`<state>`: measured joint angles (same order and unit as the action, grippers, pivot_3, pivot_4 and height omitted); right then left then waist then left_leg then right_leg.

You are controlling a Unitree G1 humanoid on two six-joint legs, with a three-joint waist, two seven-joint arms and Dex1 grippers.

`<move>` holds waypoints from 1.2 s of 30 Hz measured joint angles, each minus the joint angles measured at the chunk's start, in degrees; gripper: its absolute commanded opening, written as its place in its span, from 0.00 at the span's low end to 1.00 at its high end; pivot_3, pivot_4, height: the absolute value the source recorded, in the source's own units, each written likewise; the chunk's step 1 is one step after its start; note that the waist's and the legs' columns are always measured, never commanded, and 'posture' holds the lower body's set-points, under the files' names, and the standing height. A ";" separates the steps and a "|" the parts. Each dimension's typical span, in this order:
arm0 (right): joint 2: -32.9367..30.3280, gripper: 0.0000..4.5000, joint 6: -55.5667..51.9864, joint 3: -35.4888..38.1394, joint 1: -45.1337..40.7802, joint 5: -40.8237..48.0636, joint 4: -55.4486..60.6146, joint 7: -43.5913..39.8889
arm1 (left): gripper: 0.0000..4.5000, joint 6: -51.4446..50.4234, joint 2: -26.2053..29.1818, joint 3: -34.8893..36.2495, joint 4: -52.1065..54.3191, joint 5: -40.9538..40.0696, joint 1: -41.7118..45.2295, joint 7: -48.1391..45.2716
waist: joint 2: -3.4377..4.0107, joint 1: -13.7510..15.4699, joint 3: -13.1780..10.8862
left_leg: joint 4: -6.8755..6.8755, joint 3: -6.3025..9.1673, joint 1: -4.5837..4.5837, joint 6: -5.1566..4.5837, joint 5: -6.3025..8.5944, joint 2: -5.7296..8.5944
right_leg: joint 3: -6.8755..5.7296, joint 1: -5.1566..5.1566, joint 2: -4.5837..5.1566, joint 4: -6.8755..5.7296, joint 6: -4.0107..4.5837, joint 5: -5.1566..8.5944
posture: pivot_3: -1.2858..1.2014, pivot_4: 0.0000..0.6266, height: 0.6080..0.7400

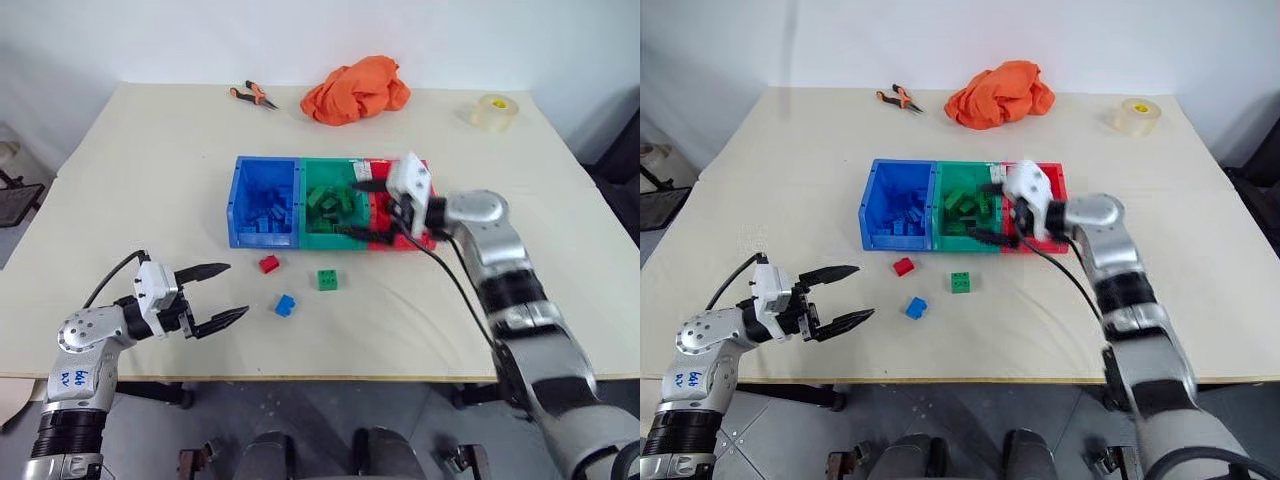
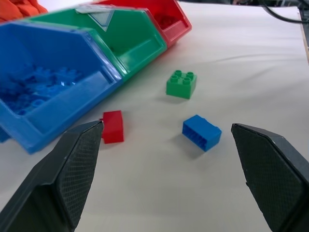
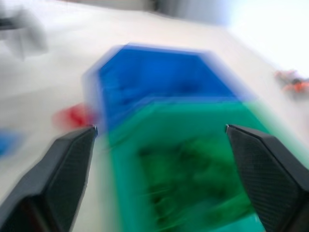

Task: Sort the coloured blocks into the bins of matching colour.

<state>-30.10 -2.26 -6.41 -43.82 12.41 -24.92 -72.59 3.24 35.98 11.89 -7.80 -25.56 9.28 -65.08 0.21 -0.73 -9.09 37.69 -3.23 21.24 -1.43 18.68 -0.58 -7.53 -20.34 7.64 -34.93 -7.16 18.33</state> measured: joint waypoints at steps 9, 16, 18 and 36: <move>-18.77 0.99 -10.96 7.25 22.96 3.59 18.83 -3.65 | 1.00 0.63 1.54 1.38 -4.60 0.00 1.26 -3.10 | 0.10 0.38 -0.06 | -0.06 -0.57 -0.09 0.01 0.02 -0.12 | -0.04 -0.02 -0.05 0.39 0.00 0.00 | 0.52 0.24 1.00; -12.89 0.99 -14.16 3.80 19.64 3.82 22.61 1.36 | 1.00 0.63 1.20 0.91 -4.25 0.00 1.70 -3.17 | 0.09 -0.33 -0.06 | -0.05 -0.65 -0.11 0.04 0.00 -0.22 | -0.06 -0.06 -0.05 0.42 0.01 0.01 | 0.52 0.24 1.00; -8.72 0.99 -14.20 1.26 17.09 2.77 22.19 3.15 | 1.00 0.56 0.95 0.63 -3.90 0.00 1.71 -2.82 | 0.09 -0.39 -0.06 | -0.05 -0.62 -0.09 0.05 0.01 -0.21 | -0.07 -0.07 -0.05 0.40 0.01 0.01 | 0.52 0.24 1.00; 12.87 0.72 1.04 -9.16 4.28 -7.30 -3.62 12.04 | 1.00 -0.85 0.07 1.16 6.37 -0.58 -6.52 2.57 | 0.10 -0.89 -0.07 | 0.01 -0.33 -0.06 0.04 0.01 -0.13 | -0.03 -0.11 -0.03 0.04 0.01 0.00 | 0.52 0.24 1.00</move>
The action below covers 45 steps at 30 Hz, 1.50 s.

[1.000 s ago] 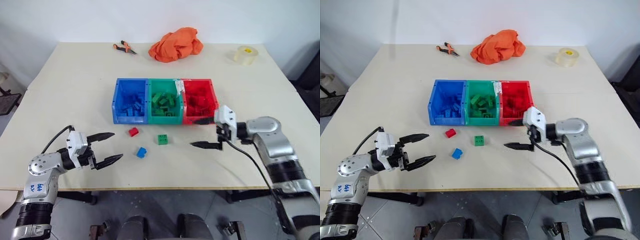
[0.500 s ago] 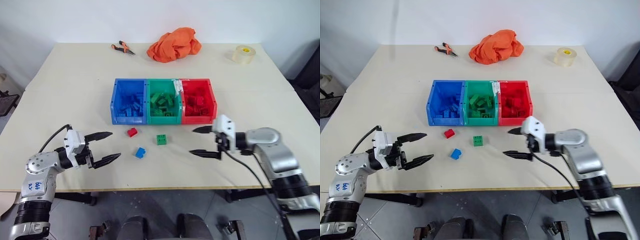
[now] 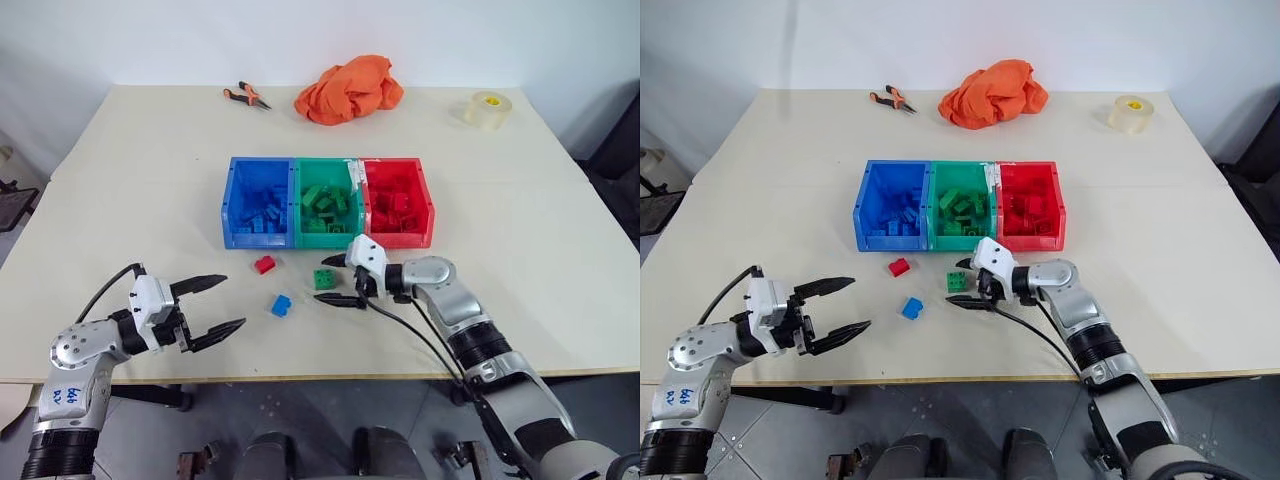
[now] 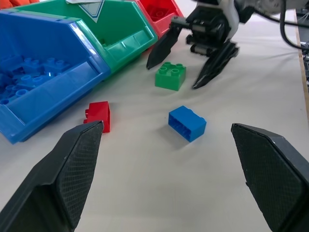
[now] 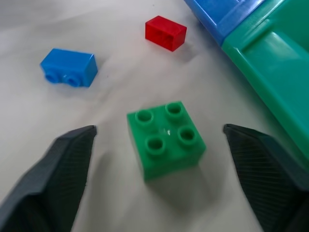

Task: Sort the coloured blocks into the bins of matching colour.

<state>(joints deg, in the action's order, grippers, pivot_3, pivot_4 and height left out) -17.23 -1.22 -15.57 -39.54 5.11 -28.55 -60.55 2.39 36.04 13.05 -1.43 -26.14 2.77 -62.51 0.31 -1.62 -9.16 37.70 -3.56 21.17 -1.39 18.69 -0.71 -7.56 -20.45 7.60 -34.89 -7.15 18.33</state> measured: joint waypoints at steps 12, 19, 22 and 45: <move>-2.65 0.32 -5.11 5.02 -0.53 4.08 11.12 0.23 | 1.00 -0.10 0.01 0.40 0.14 -0.64 0.37 0.62 | 0.00 0.00 0.00 | -0.01 0.03 -0.01 0.01 0.01 0.00 | 0.02 0.00 0.01 -0.01 0.00 0.00 | 0.52 0.24 1.00; -0.75 0.40 -4.54 9.68 -14.82 4.49 0.99 7.40 | 1.00 -0.05 -0.35 -0.34 -1.61 -0.62 2.47 0.48 | 0.03 -0.23 -0.01 | -0.07 0.00 -0.07 0.04 0.01 -0.02 | 0.00 -0.08 -0.03 -0.15 0.00 0.00 | 0.52 0.24 1.00; 0.23 0.63 -0.98 9.67 -20.92 2.46 -9.62 8.83 | 1.00 0.11 -0.58 -0.70 -1.85 -0.55 3.58 0.47 | 0.02 -0.41 -0.01 | -0.08 -0.01 -0.06 0.04 0.01 -0.01 | -0.01 -0.08 -0.03 -0.14 0.00 0.00 | 0.52 0.24 1.00; -20.84 0.99 -2.06 9.62 6.78 13.33 12.57 -24.15 | 1.00 0.86 0.86 3.35 -2.09 -0.80 -3.58 0.43 | 0.03 -0.16 -0.02 | -0.16 -0.10 -0.07 0.02 0.05 -0.10 | -0.05 0.08 -0.01 0.30 0.01 0.00 | 0.52 0.24 1.00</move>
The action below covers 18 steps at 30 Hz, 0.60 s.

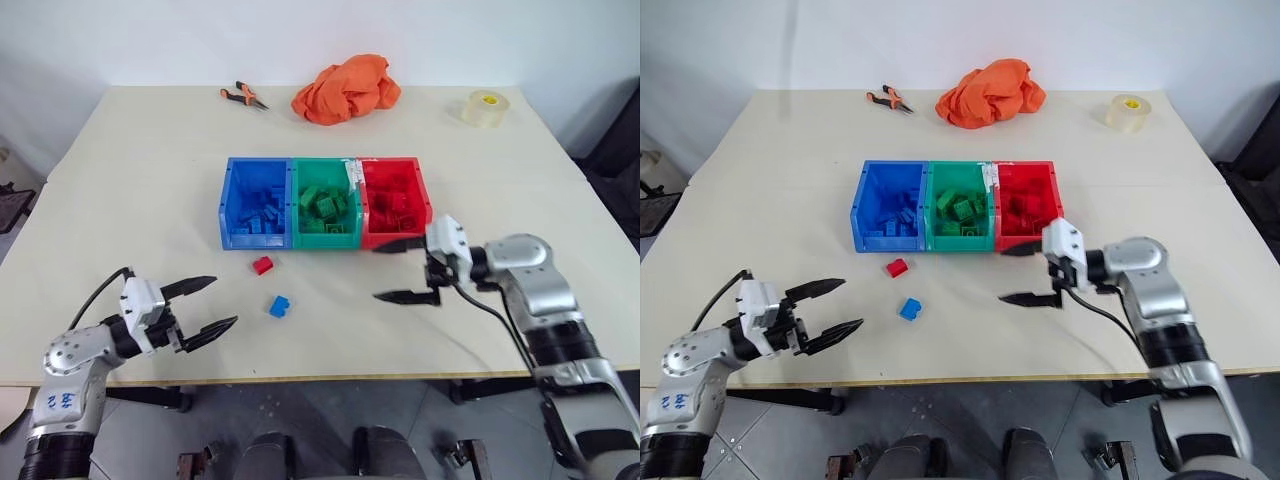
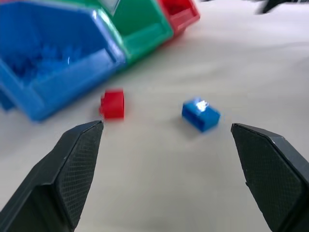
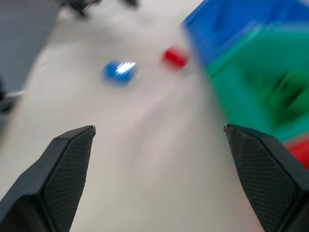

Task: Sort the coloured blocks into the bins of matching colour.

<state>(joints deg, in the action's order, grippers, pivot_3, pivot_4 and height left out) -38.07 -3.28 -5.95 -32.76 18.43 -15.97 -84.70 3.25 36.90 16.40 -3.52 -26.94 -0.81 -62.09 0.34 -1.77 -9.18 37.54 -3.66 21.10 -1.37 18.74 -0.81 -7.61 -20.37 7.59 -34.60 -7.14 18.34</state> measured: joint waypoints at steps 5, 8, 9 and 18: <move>-5.82 0.99 2.26 1.00 2.24 0.66 -1.54 -3.00 | 1.00 0.01 2.34 6.47 2.27 -1.11 -8.77 -0.89 | 0.06 0.15 -0.04 | -0.01 -0.12 -0.02 0.00 0.01 -0.04 | 0.03 0.01 0.10 0.19 0.01 0.01 | 0.52 0.24 1.00; -6.42 0.99 2.87 1.38 1.35 0.71 -2.99 -3.09 | 1.00 0.01 2.47 8.66 4.25 -1.27 -11.92 -0.92 | 0.08 0.34 -0.05 | 0.01 -0.09 0.00 0.01 0.02 -0.03 | 0.06 0.08 0.33 0.33 0.02 0.01 | 0.52 0.24 1.00; -6.17 0.99 2.93 1.31 0.72 0.74 -3.43 -3.10 | 1.00 -0.02 2.45 8.76 5.34 -1.27 -12.50 -0.67 | 0.08 0.44 -0.05 | 0.03 -0.05 0.02 0.01 0.02 -0.02 | 0.09 0.11 0.42 0.37 0.02 0.01 | 0.52 0.24 1.00; -3.69 0.99 3.27 0.93 -2.10 1.94 -4.59 -3.21 | 1.00 -11.32 -1.65 -3.09 21.92 3.63 -10.18 13.29 | 0.16 0.97 -0.10 | 0.06 0.16 -0.03 -0.03 0.04 0.07 | 0.09 0.48 0.43 0.62 0.01 0.00 | 0.52 0.24 1.00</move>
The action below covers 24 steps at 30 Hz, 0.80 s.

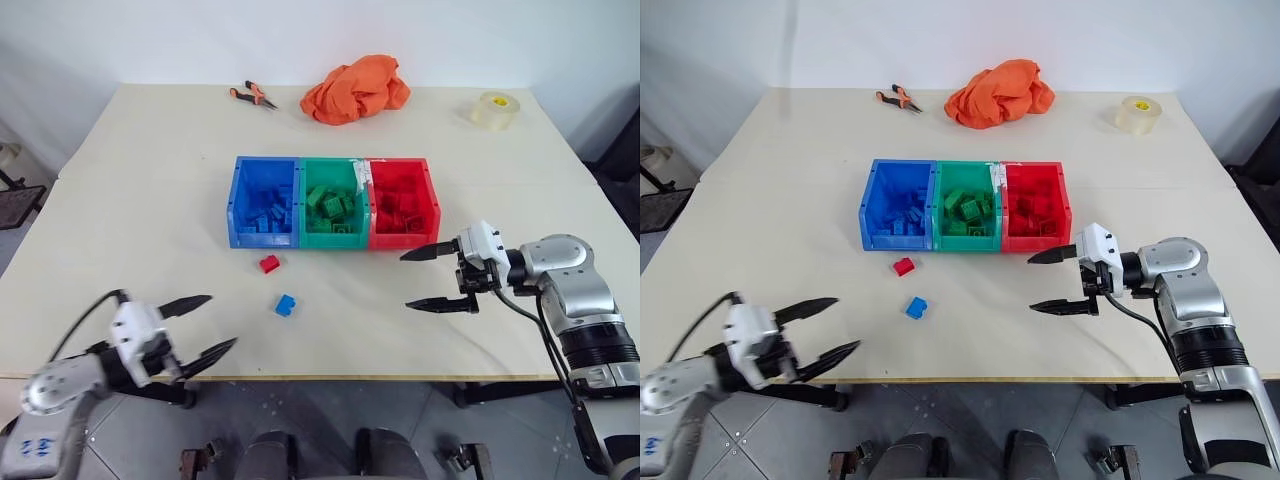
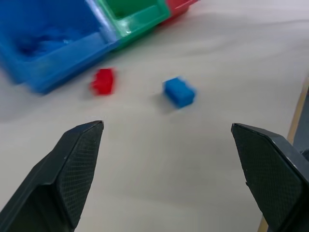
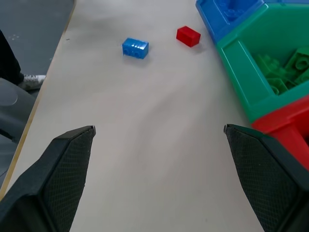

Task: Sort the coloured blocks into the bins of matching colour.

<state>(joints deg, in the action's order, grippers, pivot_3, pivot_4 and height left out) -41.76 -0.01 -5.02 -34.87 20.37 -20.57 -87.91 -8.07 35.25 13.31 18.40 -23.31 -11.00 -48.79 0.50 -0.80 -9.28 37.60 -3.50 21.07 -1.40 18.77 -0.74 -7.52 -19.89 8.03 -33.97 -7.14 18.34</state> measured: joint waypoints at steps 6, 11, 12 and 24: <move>0.31 0.99 -0.06 -0.01 -0.75 0.02 -0.08 0.03 | 1.00 -9.25 -2.91 -9.64 1.57 5.55 6.98 8.17 | 0.01 0.66 0.00 | 0.07 -0.02 -0.01 0.00 0.00 -0.02 | 0.00 0.06 -0.39 0.04 0.00 0.00 | 0.52 0.24 1.00; 0.69 0.99 -0.36 0.11 -0.35 0.01 0.70 0.45 | 1.00 -11.45 -3.96 -16.39 -4.04 12.11 14.38 11.68 | 0.01 0.87 0.00 | 0.16 -0.01 0.01 -0.01 0.00 -0.02 | -0.09 0.10 -0.45 0.05 -0.01 0.00 | 0.52 0.24 1.00; 0.70 0.99 -0.47 0.20 -0.09 0.02 1.00 0.57 | 1.00 -11.60 -4.31 -17.06 -4.53 12.73 15.45 11.98 | 0.01 0.92 0.00 | 0.17 0.00 -0.01 -0.03 0.02 -0.01 | -0.08 0.13 -0.43 0.04 -0.02 -0.01 | 0.52 0.24 1.00; 0.72 1.00 -2.78 1.01 4.09 0.47 6.49 3.10 | 0.52 -10.09 -8.51 -22.74 -10.48 14.93 22.50 12.42 | 0.02 2.13 0.01 | 0.35 0.09 -0.01 -0.07 0.04 0.01 | -0.08 0.28 -0.43 0.10 -0.03 -0.02 | 0.52 0.24 1.00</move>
<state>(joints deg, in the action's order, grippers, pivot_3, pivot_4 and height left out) -41.04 -2.79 -4.01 -30.77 20.85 -14.08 -84.81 -18.16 26.74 -9.44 7.92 -8.38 11.50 -36.37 0.52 1.33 -9.28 37.95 -3.41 21.06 -1.47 18.81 -0.73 -7.60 -19.62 7.59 -33.87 -7.17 18.32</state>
